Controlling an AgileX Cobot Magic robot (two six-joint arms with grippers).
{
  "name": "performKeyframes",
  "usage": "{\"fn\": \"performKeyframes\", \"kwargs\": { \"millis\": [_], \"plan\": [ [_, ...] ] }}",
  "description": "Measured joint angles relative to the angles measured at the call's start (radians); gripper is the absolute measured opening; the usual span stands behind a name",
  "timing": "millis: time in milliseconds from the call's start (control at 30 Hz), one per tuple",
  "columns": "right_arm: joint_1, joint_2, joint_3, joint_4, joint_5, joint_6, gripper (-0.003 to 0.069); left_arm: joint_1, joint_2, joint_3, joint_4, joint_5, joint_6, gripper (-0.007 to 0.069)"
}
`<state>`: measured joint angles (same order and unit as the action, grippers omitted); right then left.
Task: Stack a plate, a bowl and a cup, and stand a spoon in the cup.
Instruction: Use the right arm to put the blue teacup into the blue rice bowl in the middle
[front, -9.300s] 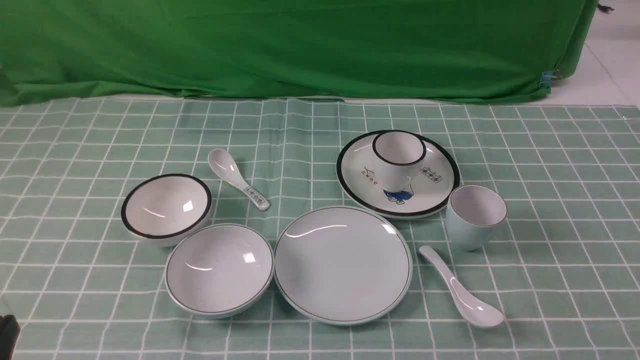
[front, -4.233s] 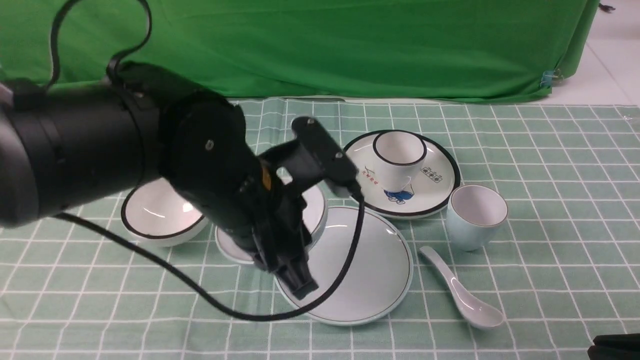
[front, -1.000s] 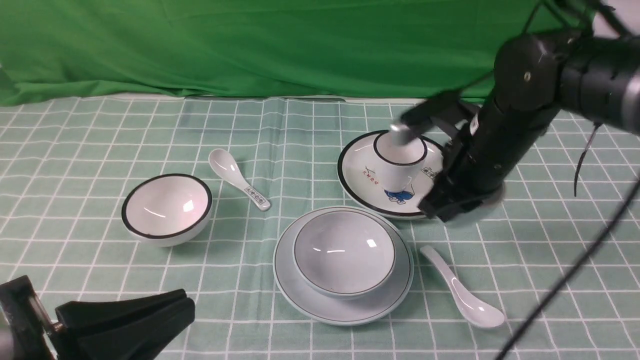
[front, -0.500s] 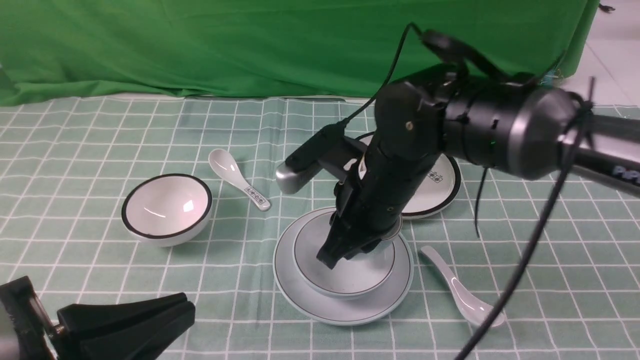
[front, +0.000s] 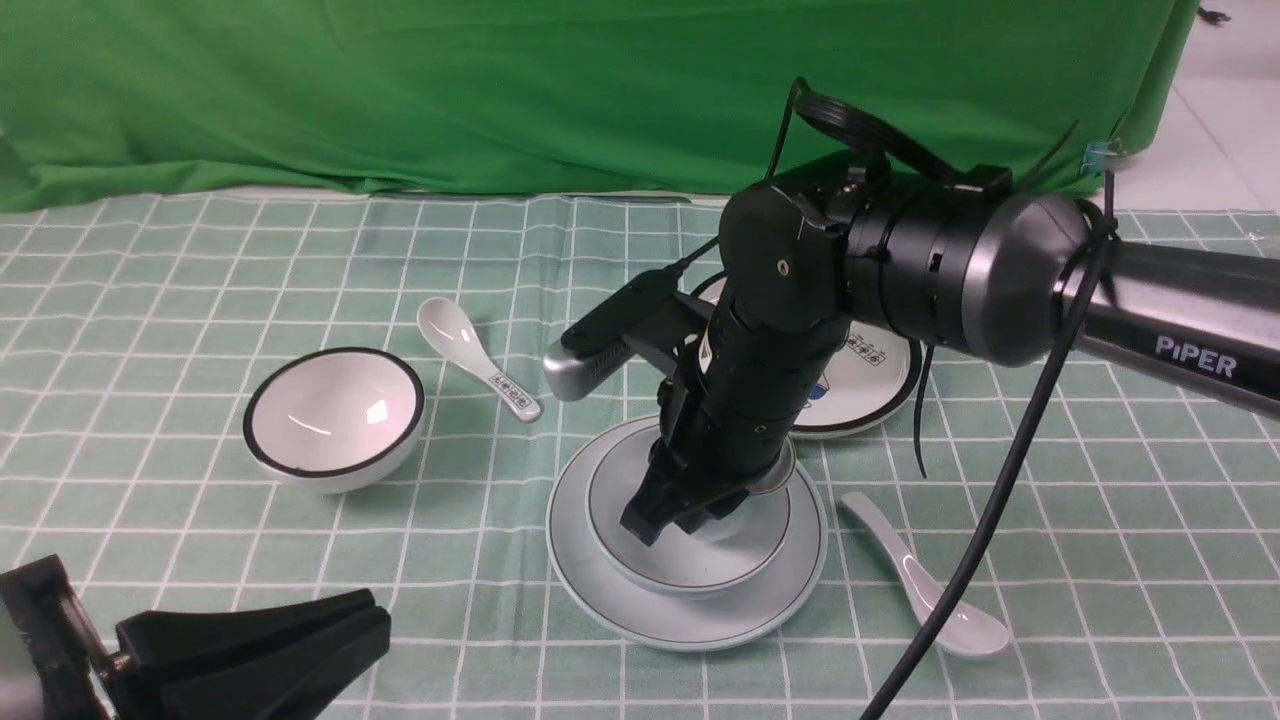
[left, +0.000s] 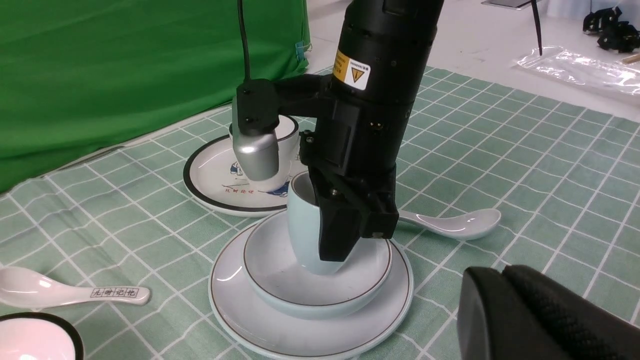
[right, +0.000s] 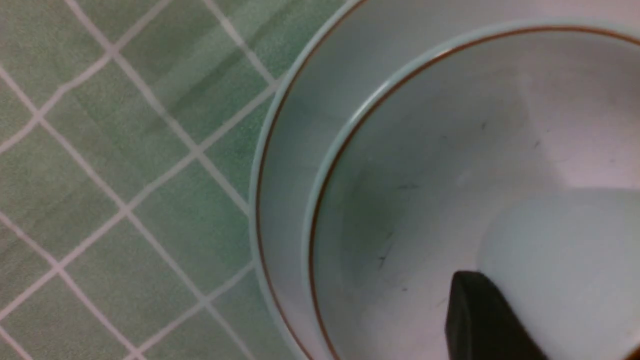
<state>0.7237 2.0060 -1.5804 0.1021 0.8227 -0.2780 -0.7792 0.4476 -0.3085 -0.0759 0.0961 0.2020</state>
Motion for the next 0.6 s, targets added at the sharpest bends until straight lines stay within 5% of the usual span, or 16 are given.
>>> {"fn": "performKeyframes", "kwargs": {
  "millis": [167,400,600],
  "plan": [
    [0.000,0.000,-0.001,0.001,0.000,0.002,0.0278,0.000,0.000,0.000,0.000,0.000,0.000,0.0012],
    [0.004,-0.020,-0.004,0.000,0.003,0.039,0.0331,0.000,0.000,0.000,0.000,0.001,0.000,0.0012],
    [0.008,-0.144,-0.031,-0.014,0.037,0.079,0.0463,0.000,0.000,0.000,0.000,0.009,0.000,0.0013]
  ]
}}
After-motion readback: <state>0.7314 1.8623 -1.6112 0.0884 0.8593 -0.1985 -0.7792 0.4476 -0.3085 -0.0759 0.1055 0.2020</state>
